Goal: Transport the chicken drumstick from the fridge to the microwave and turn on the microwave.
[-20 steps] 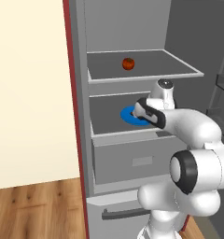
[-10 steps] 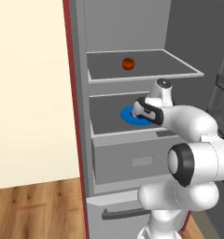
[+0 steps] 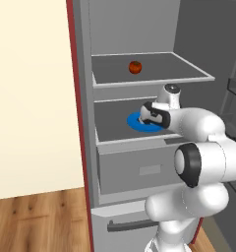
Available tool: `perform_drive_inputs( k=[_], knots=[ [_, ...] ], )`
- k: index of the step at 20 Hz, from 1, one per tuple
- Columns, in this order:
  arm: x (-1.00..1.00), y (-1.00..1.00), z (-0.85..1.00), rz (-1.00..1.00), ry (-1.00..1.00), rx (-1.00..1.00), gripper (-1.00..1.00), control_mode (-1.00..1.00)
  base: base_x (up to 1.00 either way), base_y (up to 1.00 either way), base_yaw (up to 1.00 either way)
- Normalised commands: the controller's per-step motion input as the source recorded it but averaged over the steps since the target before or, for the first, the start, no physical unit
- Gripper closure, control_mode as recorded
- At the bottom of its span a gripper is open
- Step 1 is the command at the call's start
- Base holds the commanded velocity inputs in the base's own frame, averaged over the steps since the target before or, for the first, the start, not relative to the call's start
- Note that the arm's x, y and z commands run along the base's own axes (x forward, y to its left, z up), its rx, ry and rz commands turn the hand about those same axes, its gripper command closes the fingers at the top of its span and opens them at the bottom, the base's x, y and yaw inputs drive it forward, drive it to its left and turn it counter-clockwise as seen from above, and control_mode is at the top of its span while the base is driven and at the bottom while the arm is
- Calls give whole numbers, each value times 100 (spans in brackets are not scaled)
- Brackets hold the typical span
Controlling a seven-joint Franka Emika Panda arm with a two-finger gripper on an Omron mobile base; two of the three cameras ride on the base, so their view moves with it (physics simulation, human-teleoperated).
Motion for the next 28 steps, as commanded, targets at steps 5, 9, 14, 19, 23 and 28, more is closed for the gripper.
perform_drive_inputs(
  k=[5, 9, 14, 19, 23, 28],
  knots=[
    [15, 0, 0, 1, 0, 0, -100, -100, 0, 0, 0],
    [18, 0, 0, 1, 0, -2, -100, -100, 0, 0, 0],
    [10, 0, -2, 2, 0, -2, -100, -100, 0, 0, 0],
    [15, 0, -16, 3, 0, -4, -100, -100, 0, 0, 0],
    [15, 0, -20, 3, 0, -4, -100, -100, 0, 0, 0],
    [15, -1, -3, 2, 0, 0, -100, -100, 0, 0, 0]
  ],
)
